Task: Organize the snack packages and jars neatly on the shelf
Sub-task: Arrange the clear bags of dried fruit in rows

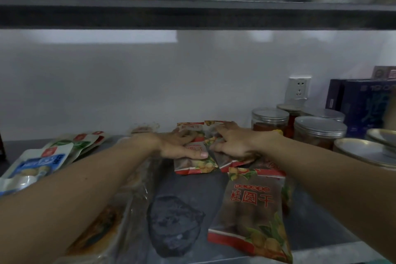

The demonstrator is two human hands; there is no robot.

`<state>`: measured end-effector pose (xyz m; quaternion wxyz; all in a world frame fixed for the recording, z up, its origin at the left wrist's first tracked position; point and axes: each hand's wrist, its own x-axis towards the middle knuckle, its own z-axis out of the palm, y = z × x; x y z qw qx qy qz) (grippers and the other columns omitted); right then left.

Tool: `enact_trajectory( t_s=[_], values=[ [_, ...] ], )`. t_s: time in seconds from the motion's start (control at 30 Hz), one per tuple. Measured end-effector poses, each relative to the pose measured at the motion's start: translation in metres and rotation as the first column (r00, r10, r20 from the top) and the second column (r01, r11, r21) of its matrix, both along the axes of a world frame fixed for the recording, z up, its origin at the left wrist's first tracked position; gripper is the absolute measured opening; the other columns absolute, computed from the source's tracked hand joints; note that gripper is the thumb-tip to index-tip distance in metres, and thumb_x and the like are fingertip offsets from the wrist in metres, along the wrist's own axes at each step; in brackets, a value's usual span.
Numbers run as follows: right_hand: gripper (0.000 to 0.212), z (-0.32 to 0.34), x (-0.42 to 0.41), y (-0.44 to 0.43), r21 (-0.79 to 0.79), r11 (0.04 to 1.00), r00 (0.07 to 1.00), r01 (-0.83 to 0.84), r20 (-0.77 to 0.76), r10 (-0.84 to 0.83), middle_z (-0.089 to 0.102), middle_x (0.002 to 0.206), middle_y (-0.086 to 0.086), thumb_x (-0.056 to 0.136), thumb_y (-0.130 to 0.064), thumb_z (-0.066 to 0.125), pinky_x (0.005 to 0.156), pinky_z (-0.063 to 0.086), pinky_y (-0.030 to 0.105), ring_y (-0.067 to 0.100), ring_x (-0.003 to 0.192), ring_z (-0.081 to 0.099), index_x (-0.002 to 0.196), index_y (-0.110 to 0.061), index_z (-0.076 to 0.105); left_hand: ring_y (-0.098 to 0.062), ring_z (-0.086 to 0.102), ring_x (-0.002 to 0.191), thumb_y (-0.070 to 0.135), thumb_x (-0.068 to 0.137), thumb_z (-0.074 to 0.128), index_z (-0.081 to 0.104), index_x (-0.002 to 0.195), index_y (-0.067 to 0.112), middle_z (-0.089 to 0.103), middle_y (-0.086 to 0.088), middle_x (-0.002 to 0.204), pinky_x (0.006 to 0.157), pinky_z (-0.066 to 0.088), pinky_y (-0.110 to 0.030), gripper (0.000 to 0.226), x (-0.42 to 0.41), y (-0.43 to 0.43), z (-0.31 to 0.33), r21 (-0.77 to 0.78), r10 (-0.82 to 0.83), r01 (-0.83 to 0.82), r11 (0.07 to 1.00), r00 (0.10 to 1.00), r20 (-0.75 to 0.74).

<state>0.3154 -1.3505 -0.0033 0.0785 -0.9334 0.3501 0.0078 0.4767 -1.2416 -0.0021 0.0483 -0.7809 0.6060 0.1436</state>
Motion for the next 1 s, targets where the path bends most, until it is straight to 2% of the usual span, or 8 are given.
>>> enact_trajectory(
  t_s=[0.17, 0.37, 0.47, 0.63, 0.7, 0.77, 0.83, 1.0],
  values=[
    [0.059, -0.001, 0.003, 0.006, 0.129, 0.991, 0.998, 0.023, 0.052, -0.030, 0.055, 0.136, 0.015, 0.090, -0.048, 0.048, 0.096, 0.043, 0.036, 0.031, 0.118, 0.054, 0.136, -0.009, 0.051, -0.021, -0.016, 0.147, 0.089, 0.064, 0.019, 0.004, 0.147, 0.053, -0.015, 0.007, 0.160, 0.118, -0.004, -0.052, 0.091, 0.007, -0.004, -0.003, -0.009, -0.036, 0.037, 0.999, 0.998, 0.048],
    [0.064, -0.002, 0.007, 0.008, 0.056, 0.997, 0.997, 0.053, -0.051, -0.050, 0.050, 0.139, 0.014, 0.091, -0.060, 0.035, 0.093, 0.043, 0.035, 0.029, 0.116, 0.052, 0.133, -0.014, 0.052, -0.021, -0.014, 0.147, 0.089, 0.065, 0.007, 0.006, 0.144, 0.059, -0.013, 0.007, 0.160, 0.118, -0.003, -0.052, 0.084, 0.010, -0.009, -0.009, -0.042, -0.039, 0.041, 0.998, 0.998, 0.054],
    [0.051, -0.001, 0.010, 0.010, 0.069, 0.996, 0.995, 0.063, -0.082, -0.058, 0.062, 0.109, 0.012, 0.096, -0.056, 0.028, 0.074, 0.040, 0.034, 0.024, 0.085, 0.055, 0.103, -0.016, 0.059, -0.020, -0.010, 0.148, 0.088, 0.067, 0.005, 0.006, 0.144, 0.058, -0.012, 0.007, 0.161, 0.119, -0.001, -0.051, 0.083, 0.009, -0.008, -0.010, -0.058, -0.049, 0.053, 0.997, 0.996, 0.069],
    [0.053, 0.000, 0.011, 0.009, -0.026, 0.998, 0.986, 0.065, -0.154, -0.069, 0.059, 0.100, 0.008, 0.101, -0.053, 0.019, 0.073, 0.042, 0.032, 0.024, 0.085, 0.058, 0.084, -0.019, 0.056, -0.018, -0.010, 0.148, 0.092, 0.063, 0.001, 0.004, 0.146, 0.055, -0.007, 0.008, 0.161, 0.119, 0.000, -0.052, 0.091, 0.010, -0.013, -0.010, -0.053, -0.074, 0.080, 0.995, 0.991, 0.111],
    [0.060, -0.001, 0.011, 0.007, -0.051, 0.995, 0.980, 0.089, -0.176, -0.097, 0.057, 0.119, 0.012, 0.097, -0.057, 0.023, 0.086, 0.043, 0.034, 0.026, 0.102, 0.056, 0.116, -0.016, 0.062, -0.017, -0.010, 0.148, 0.091, 0.064, 0.002, 0.004, 0.147, 0.054, -0.007, 0.007, 0.161, 0.119, 0.000, -0.052, 0.091, 0.010, -0.014, -0.011, -0.055, -0.065, 0.072, 0.996, 0.991, 0.115],
    [0.079, -0.004, 0.014, -0.002, -0.124, 0.987, 0.973, 0.105, -0.194, -0.128, 0.024, 0.157, 0.018, 0.091, -0.065, 0.028, 0.112, 0.028, 0.043, 0.036, 0.141, 0.026, 0.151, -0.013, 0.030, -0.019, -0.010, 0.148, 0.091, 0.064, 0.002, 0.003, 0.146, 0.055, -0.009, 0.006, 0.161, 0.118, 0.000, -0.053, 0.090, 0.011, -0.015, -0.011, -0.057, -0.048, 0.054, 0.997, 0.993, 0.107],
    [0.089, -0.004, 0.015, -0.007, -0.105, 0.989, 0.977, 0.109, -0.173, -0.126, 0.002, 0.162, 0.017, 0.087, -0.065, 0.035, 0.116, 0.016, 0.047, 0.037, 0.148, 0.003, 0.154, -0.009, 0.017, -0.021, -0.010, 0.148, 0.092, 0.061, 0.002, 0.003, 0.145, 0.056, -0.010, 0.005, 0.161, 0.118, 0.000, -0.054, 0.091, 0.009, -0.014, -0.011, -0.055, -0.042, 0.048, 0.997, 0.994, 0.101],
    [0.083, -0.010, 0.018, -0.015, 0.035, 0.996, 0.993, 0.081, -0.084, -0.078, 0.008, 0.162, 0.012, 0.086, -0.055, 0.043, 0.112, 0.023, 0.044, 0.032, 0.147, 0.012, 0.153, -0.014, 0.020, -0.020, -0.010, 0.148, 0.087, 0.067, 0.005, 0.001, 0.147, 0.053, -0.011, 0.006, 0.161, 0.118, 0.000, -0.052, 0.087, 0.006, -0.013, -0.011, -0.046, -0.035, 0.038, 0.998, 0.997, 0.073]
  ],
)
